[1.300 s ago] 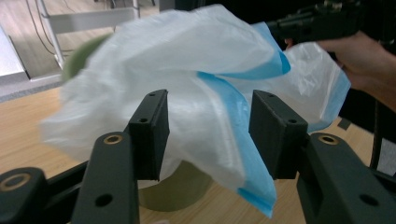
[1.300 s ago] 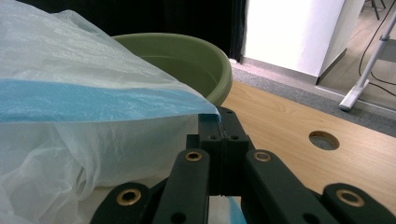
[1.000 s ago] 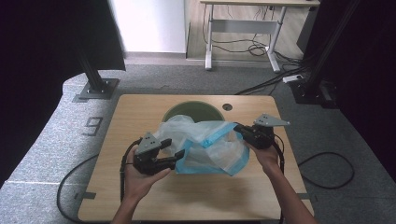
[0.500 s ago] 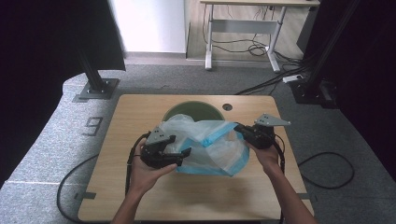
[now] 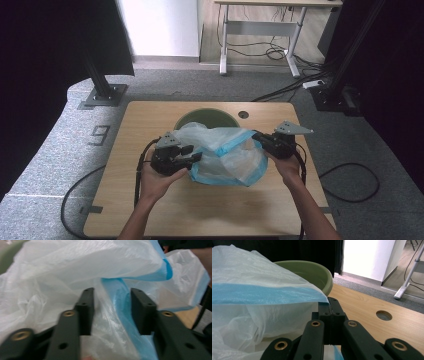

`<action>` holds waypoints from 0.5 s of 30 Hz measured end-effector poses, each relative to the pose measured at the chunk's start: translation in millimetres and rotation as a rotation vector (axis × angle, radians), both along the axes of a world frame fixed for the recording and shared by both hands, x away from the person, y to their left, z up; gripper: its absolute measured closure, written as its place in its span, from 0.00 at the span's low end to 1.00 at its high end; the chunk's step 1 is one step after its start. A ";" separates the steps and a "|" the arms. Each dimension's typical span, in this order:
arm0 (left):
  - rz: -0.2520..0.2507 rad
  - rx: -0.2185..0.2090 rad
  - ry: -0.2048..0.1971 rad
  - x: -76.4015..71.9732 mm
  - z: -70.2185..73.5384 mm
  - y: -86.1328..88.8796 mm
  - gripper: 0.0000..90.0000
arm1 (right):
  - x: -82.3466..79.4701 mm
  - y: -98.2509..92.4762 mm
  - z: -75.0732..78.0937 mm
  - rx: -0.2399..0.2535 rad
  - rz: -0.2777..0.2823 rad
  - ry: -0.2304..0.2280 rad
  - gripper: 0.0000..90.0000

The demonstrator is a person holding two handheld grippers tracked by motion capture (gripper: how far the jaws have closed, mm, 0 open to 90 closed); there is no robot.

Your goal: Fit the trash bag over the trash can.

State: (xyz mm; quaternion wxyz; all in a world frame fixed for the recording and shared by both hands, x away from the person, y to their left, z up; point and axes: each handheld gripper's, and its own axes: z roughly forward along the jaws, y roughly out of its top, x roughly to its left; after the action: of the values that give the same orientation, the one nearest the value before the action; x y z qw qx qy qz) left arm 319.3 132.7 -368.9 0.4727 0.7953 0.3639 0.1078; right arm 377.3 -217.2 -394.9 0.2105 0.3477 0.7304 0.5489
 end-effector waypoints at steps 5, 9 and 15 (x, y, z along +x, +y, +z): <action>-0.027 -0.023 0.011 3.1 -1.0 2.1 0.84 | 0.1 -1.4 4.2 -0.001 0.001 -0.006 0.99; -0.009 -0.064 -0.011 2.6 1.8 8.4 0.90 | 0.1 -4.0 8.4 0.001 -0.004 -0.015 0.99; 0.041 -0.165 -0.056 5.2 7.0 26.0 0.96 | 5.5 -7.2 12.7 0.006 -0.015 -0.012 0.98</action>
State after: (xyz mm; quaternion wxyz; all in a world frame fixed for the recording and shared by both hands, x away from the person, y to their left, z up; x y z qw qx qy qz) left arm 324.5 158.7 -361.9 0.5444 0.7426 0.3744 0.1094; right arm 382.8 -224.4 -382.2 0.2178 0.3508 0.7247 0.5517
